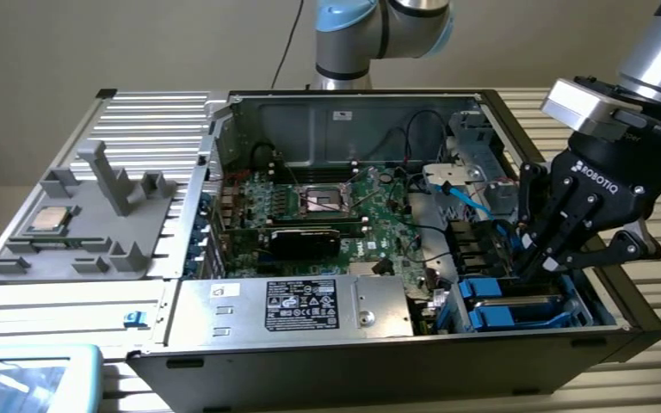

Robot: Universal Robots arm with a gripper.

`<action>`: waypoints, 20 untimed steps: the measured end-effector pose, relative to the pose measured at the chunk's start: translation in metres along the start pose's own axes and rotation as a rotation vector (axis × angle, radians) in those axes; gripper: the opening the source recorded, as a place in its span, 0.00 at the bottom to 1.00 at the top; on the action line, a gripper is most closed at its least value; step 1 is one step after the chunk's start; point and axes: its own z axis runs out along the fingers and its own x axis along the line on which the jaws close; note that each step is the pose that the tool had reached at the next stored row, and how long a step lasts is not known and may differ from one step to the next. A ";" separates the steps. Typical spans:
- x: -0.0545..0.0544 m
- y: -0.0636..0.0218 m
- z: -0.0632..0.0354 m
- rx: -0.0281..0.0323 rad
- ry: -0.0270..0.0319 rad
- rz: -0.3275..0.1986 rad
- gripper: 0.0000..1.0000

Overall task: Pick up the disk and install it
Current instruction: 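Insert the first disk wire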

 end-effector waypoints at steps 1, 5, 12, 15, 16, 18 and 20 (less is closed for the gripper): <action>0.000 -0.0002 0.0001 -0.0004 -0.0002 0.000 0.16; -0.001 -0.0007 0.0000 -0.0064 0.0167 0.004 0.16; -0.005 -0.0032 0.0009 -0.0192 0.0314 0.006 0.16; -0.005 -0.0050 0.0015 -0.0254 0.0306 0.005 0.16; -0.005 -0.0051 0.0016 -0.0264 0.0306 0.005 0.16; -0.005 -0.0053 0.0021 -0.0283 0.0302 0.005 0.16; -0.005 -0.0056 0.0028 -0.0308 0.0294 0.006 0.16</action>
